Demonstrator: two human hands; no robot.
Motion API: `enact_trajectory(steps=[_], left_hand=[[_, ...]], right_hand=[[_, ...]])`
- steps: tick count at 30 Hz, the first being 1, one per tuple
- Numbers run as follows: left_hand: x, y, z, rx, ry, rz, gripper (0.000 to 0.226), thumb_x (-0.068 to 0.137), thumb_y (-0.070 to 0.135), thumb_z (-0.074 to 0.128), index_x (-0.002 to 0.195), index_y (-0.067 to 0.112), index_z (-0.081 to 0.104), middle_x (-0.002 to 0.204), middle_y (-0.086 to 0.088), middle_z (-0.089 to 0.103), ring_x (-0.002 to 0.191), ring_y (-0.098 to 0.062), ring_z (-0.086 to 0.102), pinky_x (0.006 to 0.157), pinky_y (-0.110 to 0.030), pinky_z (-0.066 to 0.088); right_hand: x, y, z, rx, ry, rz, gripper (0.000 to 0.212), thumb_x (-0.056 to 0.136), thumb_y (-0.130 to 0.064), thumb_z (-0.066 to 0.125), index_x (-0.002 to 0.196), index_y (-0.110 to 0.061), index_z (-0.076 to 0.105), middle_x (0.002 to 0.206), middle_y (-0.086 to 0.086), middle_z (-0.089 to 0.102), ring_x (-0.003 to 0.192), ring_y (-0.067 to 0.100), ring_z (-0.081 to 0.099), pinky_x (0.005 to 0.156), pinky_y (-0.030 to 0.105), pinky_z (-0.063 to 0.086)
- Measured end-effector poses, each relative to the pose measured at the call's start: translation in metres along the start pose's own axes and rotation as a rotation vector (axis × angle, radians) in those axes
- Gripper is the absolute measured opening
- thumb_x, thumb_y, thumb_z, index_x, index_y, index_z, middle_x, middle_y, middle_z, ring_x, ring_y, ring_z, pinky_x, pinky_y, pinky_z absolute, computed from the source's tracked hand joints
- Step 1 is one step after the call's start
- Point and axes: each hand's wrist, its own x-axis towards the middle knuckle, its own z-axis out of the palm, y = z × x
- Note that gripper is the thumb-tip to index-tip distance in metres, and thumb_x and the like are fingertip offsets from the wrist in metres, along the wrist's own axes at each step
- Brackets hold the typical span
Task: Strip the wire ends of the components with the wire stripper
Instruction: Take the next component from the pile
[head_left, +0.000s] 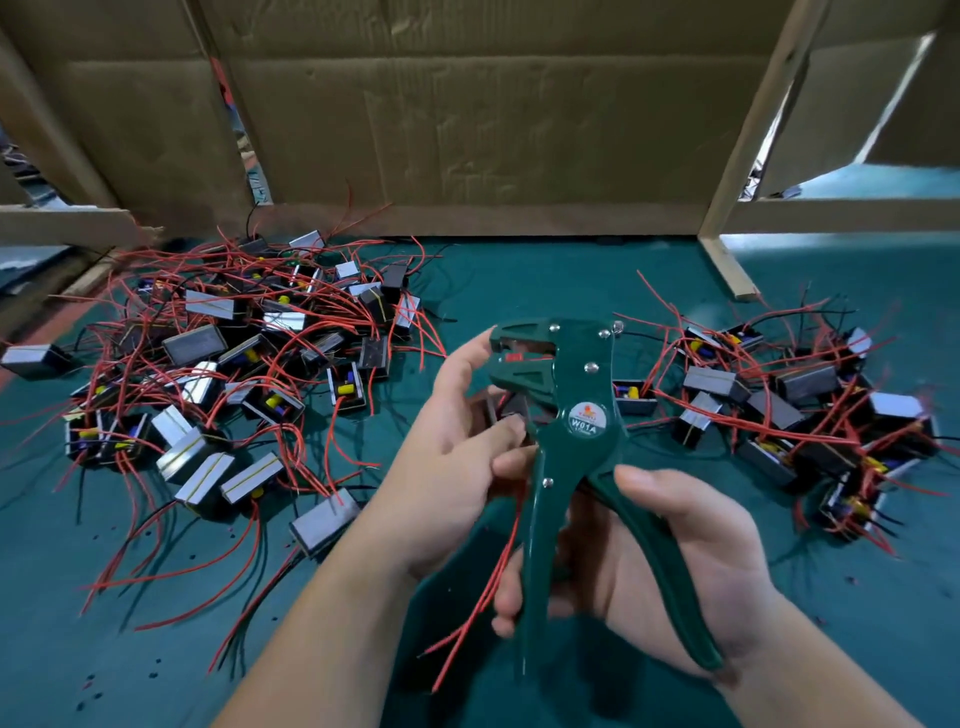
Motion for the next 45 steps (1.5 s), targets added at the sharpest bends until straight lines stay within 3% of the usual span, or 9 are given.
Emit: enact_trajectory(steps=[5, 9, 14, 17, 24, 28, 32, 37, 45], left_hand=[[0.003, 0.003, 0.008, -0.045, -0.030, -0.068, 0.032, 0.093, 0.005, 0.039, 0.119, 0.017, 0.053, 0.090, 0.004, 0.068, 0.067, -0.012, 0.058, 0.065, -0.025, 0.045], [0.005, 0.009, 0.000, -0.097, 0.132, -0.078, 0.049, 0.076, 0.028, 0.053, 0.125, 0.025, 0.055, 0.123, 0.003, 0.062, 0.104, -0.014, 0.062, 0.091, -0.032, 0.047], [0.007, 0.007, -0.021, 0.689, 0.567, 0.102, 0.038, 0.093, 0.015, 0.053, 0.128, 0.029, 0.052, 0.133, 0.011, 0.048, 0.122, -0.008, 0.048, 0.102, -0.023, 0.037], [0.003, 0.001, -0.035, 1.160, 0.618, 0.148, 0.039, 0.087, 0.012, 0.053, 0.125, 0.023, 0.055, 0.131, 0.005, 0.039, 0.124, -0.014, 0.031, 0.093, -0.018, 0.021], [-0.001, 0.007, -0.032, 1.385, 0.745, 0.470, 0.036, 0.077, -0.007, 0.049, 0.093, 0.017, 0.071, 0.108, 0.002, 0.062, 0.097, -0.026, 0.048, 0.079, -0.036, 0.038], [-0.001, 0.007, -0.040, 1.545, 0.843, 0.211, 0.048, 0.078, -0.005, 0.050, 0.115, 0.024, 0.063, 0.122, -0.003, 0.054, 0.106, -0.032, 0.043, 0.082, -0.038, 0.031], [0.000, 0.009, -0.052, 1.401, 0.803, -0.005, 0.058, 0.083, -0.007, 0.045, 0.129, 0.029, 0.048, 0.128, -0.009, 0.044, 0.103, -0.030, 0.046, 0.078, -0.039, 0.040], [0.004, 0.013, -0.046, 0.936, 0.793, 0.174, 0.013, 0.089, 0.014, 0.063, 0.098, 0.023, 0.063, 0.088, 0.007, 0.068, 0.079, -0.013, 0.066, 0.079, -0.032, 0.053], [0.004, 0.014, -0.065, 1.119, 0.835, 0.028, 0.013, 0.087, 0.012, 0.062, 0.098, 0.019, 0.064, 0.091, 0.004, 0.069, 0.079, -0.009, 0.065, 0.071, -0.024, 0.050]], right_hand=[[0.001, -0.003, -0.005, -0.072, 0.102, -0.127, 0.066, 0.065, -0.029, 0.080, 0.113, 0.010, 0.057, 0.085, 0.031, 0.060, 0.076, 0.043, 0.062, 0.075, 0.057, 0.051], [0.001, -0.006, -0.007, -0.216, 0.316, -0.295, 0.074, 0.052, -0.031, 0.089, 0.112, 0.004, 0.063, 0.090, 0.029, 0.063, 0.071, 0.042, 0.064, 0.068, 0.056, 0.052], [-0.003, -0.026, -0.022, -0.284, 0.627, -0.574, 0.057, 0.076, -0.018, 0.056, 0.130, -0.003, 0.050, 0.084, 0.016, 0.063, 0.077, 0.041, 0.066, 0.074, 0.055, 0.056], [-0.008, -0.036, -0.026, -0.172, 0.646, -0.598, 0.040, 0.077, -0.025, 0.050, 0.114, -0.009, 0.056, 0.086, 0.009, 0.065, 0.088, 0.043, 0.066, 0.077, 0.051, 0.057], [-0.014, -0.039, -0.025, -0.129, 0.594, -0.519, 0.047, 0.077, -0.025, 0.054, 0.122, -0.009, 0.055, 0.096, 0.018, 0.063, 0.088, 0.043, 0.068, 0.074, 0.049, 0.057], [-0.017, -0.043, -0.023, -0.029, 0.519, -0.332, 0.066, 0.073, -0.034, 0.051, 0.130, 0.001, 0.053, 0.117, 0.039, 0.058, 0.081, 0.036, 0.070, 0.066, 0.042, 0.058], [-0.018, -0.041, -0.018, 0.013, 0.380, -0.231, 0.069, 0.062, -0.035, 0.069, 0.123, -0.002, 0.062, 0.115, 0.038, 0.059, 0.079, 0.035, 0.070, 0.068, 0.043, 0.058], [-0.012, -0.030, -0.013, 0.046, 0.302, -0.183, 0.078, 0.055, -0.030, 0.079, 0.124, -0.001, 0.060, 0.106, 0.036, 0.063, 0.079, 0.038, 0.069, 0.070, 0.046, 0.058], [-0.006, -0.023, -0.008, 0.043, 0.288, -0.130, 0.080, 0.051, -0.029, 0.083, 0.124, -0.001, 0.061, 0.103, 0.036, 0.064, 0.078, 0.040, 0.068, 0.069, 0.046, 0.057]])
